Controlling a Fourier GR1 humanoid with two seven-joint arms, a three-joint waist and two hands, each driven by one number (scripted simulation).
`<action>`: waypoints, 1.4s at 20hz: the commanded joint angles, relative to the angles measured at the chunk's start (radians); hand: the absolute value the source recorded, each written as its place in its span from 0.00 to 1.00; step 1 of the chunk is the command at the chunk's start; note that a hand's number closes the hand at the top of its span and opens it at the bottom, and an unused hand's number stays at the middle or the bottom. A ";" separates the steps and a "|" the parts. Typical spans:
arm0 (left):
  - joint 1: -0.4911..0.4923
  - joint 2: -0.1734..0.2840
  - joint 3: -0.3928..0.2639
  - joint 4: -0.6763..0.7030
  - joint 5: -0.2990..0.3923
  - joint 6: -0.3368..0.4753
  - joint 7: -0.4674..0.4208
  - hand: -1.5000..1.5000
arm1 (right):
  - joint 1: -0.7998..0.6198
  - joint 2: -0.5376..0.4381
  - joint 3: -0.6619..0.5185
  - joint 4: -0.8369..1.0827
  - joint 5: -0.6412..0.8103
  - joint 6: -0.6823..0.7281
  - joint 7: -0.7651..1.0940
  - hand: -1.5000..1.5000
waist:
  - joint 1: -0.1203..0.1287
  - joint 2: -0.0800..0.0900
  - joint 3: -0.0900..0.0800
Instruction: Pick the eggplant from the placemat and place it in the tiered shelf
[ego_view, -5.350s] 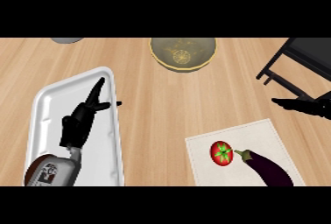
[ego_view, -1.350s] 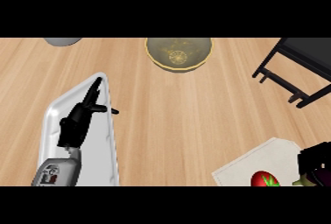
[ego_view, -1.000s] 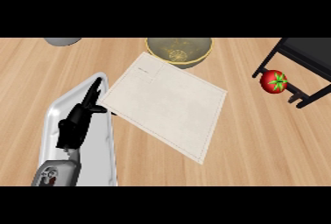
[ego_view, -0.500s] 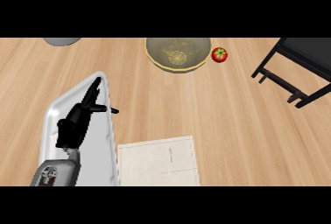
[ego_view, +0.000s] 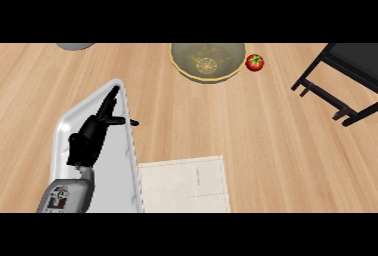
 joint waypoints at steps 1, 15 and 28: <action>0.008 -0.034 -0.014 0.014 -0.015 0.030 0.024 0.50 | -0.092 -0.020 -0.044 0.078 -0.079 0.077 0.037 1.00 | 0.009 0.004 -0.001; -0.024 -0.044 -0.019 0.021 -0.009 0.010 0.035 0.50 | -0.547 -0.188 0.146 0.316 -0.119 -0.068 0.284 1.00 | 0.039 0.011 -0.001; 0.057 -0.041 -0.031 0.006 -0.010 -0.014 -0.048 0.50 | -0.901 -0.139 0.347 0.506 0.118 -0.237 0.174 1.00 | 0.056 0.013 -0.002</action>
